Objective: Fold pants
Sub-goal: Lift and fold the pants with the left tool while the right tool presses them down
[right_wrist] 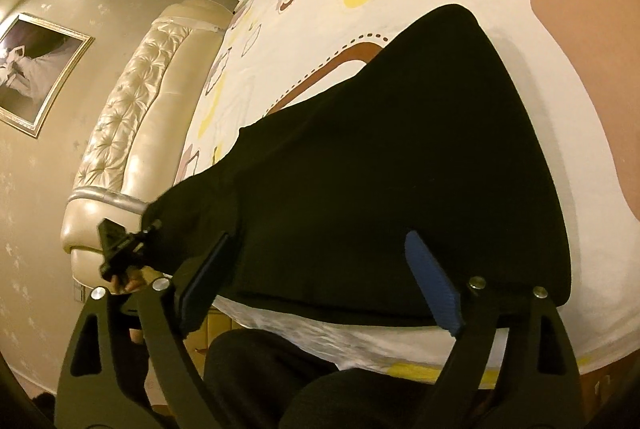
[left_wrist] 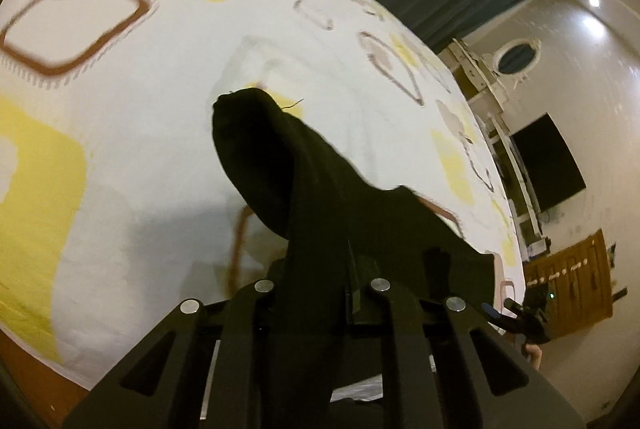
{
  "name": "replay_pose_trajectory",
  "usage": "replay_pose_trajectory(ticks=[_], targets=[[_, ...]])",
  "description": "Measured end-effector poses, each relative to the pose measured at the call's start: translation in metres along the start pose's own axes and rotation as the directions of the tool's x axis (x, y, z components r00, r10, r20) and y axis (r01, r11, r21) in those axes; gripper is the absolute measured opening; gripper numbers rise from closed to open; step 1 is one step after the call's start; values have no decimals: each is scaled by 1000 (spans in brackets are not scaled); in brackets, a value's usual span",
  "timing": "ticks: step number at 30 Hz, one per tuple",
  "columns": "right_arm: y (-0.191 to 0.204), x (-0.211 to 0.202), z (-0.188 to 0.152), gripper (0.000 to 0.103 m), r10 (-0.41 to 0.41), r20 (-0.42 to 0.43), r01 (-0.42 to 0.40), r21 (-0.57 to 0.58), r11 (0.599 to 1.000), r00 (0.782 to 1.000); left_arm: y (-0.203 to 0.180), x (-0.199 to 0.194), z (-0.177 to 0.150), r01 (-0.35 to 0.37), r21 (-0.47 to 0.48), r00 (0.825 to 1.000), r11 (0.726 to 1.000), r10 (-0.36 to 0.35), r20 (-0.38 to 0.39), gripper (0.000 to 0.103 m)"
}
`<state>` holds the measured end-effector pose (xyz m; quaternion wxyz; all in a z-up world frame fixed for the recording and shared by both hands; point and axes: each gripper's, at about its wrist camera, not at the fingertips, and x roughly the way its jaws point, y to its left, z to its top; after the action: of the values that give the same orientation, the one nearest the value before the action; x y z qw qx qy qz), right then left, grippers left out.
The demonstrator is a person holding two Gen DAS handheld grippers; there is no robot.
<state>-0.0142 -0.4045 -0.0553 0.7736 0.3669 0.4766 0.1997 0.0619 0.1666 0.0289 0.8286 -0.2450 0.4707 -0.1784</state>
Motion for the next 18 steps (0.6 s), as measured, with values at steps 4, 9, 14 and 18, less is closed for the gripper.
replay_pose_trajectory(ticks=[4, 9, 14, 18], targets=[[-1, -1, -1, 88, 5, 3, -5, 11, 1000, 1000, -37, -6, 5, -2, 51, 1000, 999, 1, 8, 14], [-1, 0, -1, 88, 5, 3, -5, 11, 1000, 1000, -85, -6, 4, -9, 109, 1000, 994, 8, 4, 14], [0, 0, -3, 89, 1, 5, -1, 4, 1000, 1000, -130, 2, 0, -31, 173, 999, 984, 33, -6, 14], [1, 1, -4, 89, 0, 6, 0, 1, 1000, 1000, -166, 16, -10, -65, 211, 997, 975, 70, -17, 14]])
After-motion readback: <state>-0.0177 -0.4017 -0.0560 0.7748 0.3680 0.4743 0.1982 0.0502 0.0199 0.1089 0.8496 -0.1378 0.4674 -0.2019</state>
